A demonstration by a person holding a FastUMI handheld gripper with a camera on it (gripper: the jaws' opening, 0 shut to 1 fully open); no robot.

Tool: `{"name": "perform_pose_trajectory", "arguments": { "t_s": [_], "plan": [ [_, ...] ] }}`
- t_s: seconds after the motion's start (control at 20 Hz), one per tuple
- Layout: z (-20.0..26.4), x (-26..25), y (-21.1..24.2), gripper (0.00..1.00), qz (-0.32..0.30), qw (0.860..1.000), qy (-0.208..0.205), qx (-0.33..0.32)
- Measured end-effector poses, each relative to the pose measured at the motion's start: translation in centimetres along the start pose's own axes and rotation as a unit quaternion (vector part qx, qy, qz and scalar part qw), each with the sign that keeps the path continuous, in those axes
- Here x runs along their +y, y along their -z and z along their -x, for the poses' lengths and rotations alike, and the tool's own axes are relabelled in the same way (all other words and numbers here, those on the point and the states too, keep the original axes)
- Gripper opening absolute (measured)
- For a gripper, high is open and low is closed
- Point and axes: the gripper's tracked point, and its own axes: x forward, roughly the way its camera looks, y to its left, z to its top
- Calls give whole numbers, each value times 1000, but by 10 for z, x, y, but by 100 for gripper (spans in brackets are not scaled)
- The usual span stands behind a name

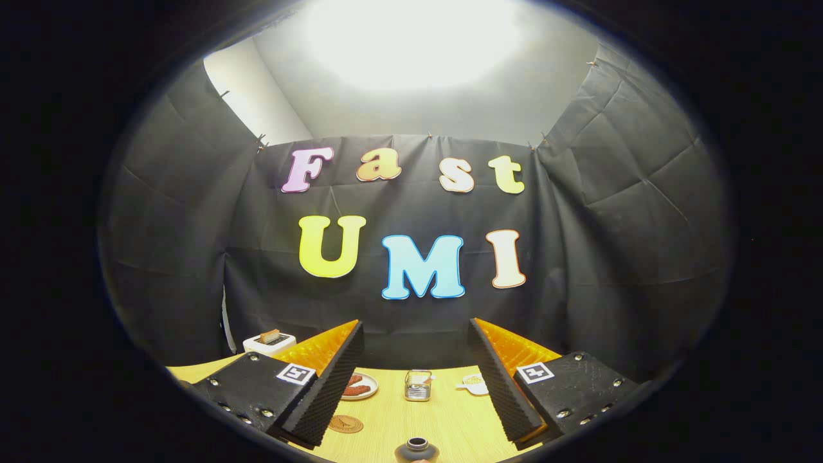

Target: Take the bottle from table, then pour the juice into the cup, finally place the bottle on the coaster

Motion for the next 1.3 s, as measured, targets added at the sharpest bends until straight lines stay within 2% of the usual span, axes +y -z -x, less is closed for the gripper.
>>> {"name": "perform_pose_trajectory", "arguments": {
  "t_s": [0.7,1.3],
  "plan": [
    [5,-3,66,98,-31,999,-31,23],
    [7,2,150,99,-23,993,-71,86]
  ]
}}
